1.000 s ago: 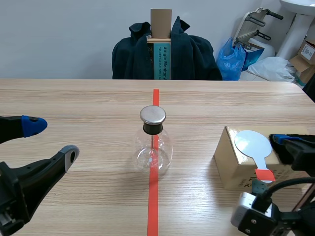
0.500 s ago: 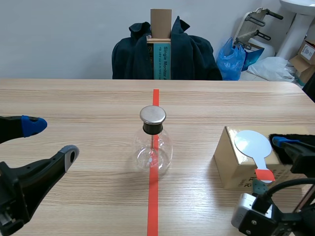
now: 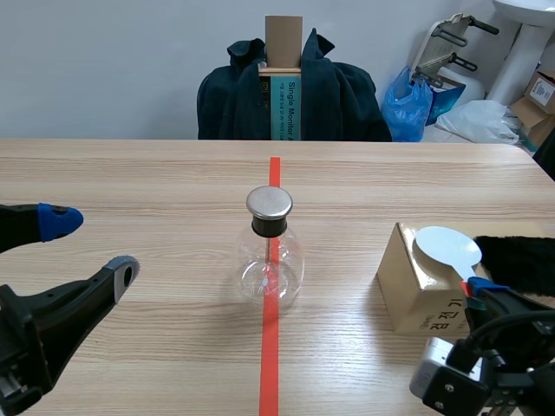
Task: Do the electroscope experiment.
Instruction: 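Pick up the white charging plate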
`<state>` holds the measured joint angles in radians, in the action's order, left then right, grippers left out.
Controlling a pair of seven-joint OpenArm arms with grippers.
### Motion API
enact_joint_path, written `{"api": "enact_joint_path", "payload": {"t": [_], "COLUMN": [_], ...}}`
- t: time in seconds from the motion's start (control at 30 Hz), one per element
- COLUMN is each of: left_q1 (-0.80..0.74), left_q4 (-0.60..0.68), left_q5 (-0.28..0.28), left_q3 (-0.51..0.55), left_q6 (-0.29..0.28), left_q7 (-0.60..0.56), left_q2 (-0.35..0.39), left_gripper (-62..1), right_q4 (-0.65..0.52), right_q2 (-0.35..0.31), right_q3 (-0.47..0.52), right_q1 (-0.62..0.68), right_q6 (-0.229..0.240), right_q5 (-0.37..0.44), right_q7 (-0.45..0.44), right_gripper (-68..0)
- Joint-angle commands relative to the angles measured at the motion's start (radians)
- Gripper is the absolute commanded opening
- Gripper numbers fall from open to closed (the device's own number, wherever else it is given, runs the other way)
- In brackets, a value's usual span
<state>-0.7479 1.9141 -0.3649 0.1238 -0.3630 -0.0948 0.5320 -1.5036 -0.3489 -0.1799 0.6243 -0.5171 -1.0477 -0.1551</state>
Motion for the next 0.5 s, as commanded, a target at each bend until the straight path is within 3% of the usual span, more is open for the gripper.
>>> {"api": "enact_joint_path", "payload": {"t": [0.0,0.2,0.33,0.47], "left_q1": [0.003,0.003,0.003,0.003], "left_q4": [0.011,0.011,0.011,0.011], "left_q5": [-0.008,-0.008,-0.007,0.001], "left_q3": [0.000,0.000,0.000,0.000], "left_q6": [0.002,0.002,0.002,0.002], "left_q7": [-0.018,-0.017,-0.011,-0.002], "left_q2": [-0.003,-0.003,-0.002,-0.002], "left_gripper": [-13.6,-13.7,-20.6,-21.0], "right_q4": [-0.022,-0.022,-0.022,-0.023], "right_q2": [-0.006,-0.006,-0.006,-0.015], "right_q3": [0.008,0.008,0.011,0.019], "right_q1": [-0.007,-0.007,-0.006,-0.006], "right_q6": [-0.014,-0.014,-0.014,-0.014], "right_q5": [0.000,-0.001,-0.001,-0.002], "right_q7": [0.004,0.003,-0.011,-0.046], "right_gripper": [-66.7,-66.7,-66.7,-66.7]}}
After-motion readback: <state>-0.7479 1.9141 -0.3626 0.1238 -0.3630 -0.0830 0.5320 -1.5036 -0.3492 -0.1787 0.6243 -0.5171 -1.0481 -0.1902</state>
